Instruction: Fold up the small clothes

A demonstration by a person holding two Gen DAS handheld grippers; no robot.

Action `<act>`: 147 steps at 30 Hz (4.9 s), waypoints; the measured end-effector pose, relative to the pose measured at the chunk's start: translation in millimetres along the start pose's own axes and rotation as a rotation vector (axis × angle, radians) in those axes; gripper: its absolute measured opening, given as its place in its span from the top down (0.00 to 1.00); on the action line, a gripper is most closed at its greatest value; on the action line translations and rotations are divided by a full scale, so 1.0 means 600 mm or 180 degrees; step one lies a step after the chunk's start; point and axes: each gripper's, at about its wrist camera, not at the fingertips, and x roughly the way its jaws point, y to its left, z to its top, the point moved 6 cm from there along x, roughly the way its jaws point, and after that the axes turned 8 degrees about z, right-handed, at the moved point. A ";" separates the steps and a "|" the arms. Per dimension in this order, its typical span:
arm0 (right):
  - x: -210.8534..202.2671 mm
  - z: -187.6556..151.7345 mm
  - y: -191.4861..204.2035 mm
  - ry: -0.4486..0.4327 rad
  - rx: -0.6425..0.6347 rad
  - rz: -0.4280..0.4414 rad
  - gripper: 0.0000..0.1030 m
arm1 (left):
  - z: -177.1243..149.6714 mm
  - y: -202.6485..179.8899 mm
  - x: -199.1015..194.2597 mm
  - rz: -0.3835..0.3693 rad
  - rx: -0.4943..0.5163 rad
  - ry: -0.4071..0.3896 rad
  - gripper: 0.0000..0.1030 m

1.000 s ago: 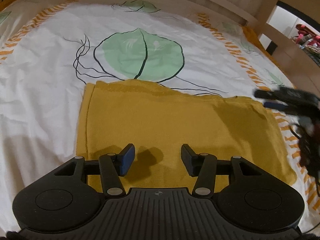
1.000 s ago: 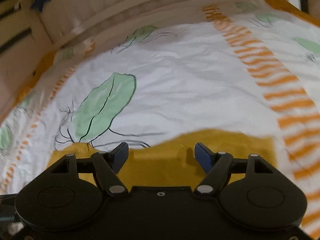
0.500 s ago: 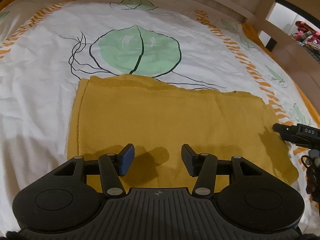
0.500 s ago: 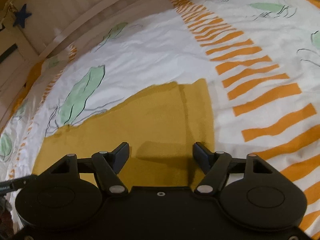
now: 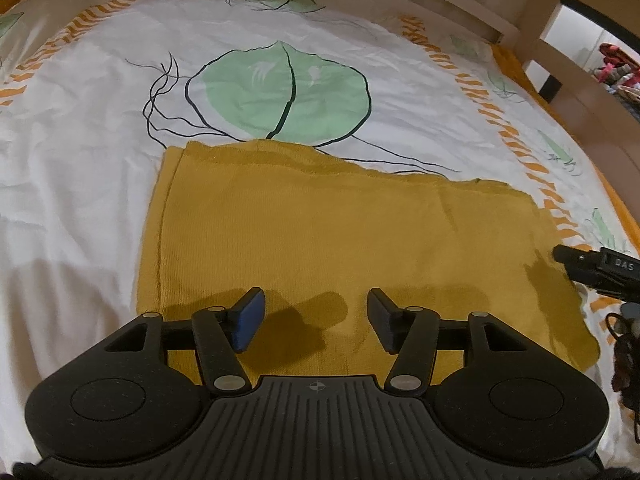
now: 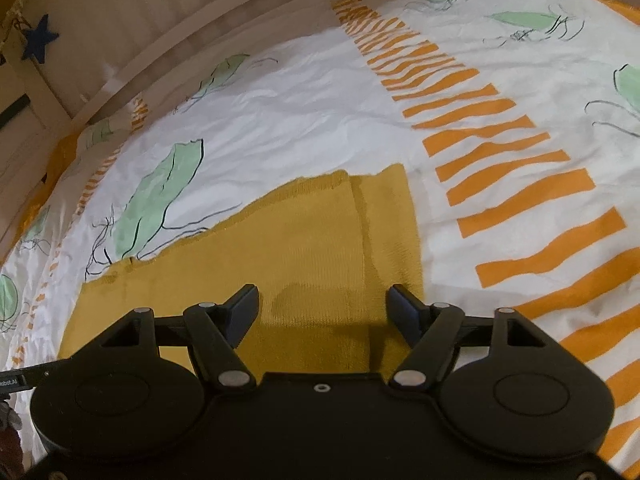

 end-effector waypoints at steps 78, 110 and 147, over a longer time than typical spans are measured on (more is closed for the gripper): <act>0.017 -0.004 -0.042 0.0314 0.0595 0.0829 0.00 | 0.074 -0.125 0.095 0.0381 -0.0077 0.0307 0.02; 0.021 0.003 -0.055 0.0294 0.0614 0.1061 0.00 | -0.091 -0.112 -0.034 0.0087 0.0037 0.0661 0.02; 0.036 0.052 0.248 0.0339 0.0037 0.1307 0.79 | 0.057 0.134 -0.084 0.0463 -0.0721 -0.0279 0.02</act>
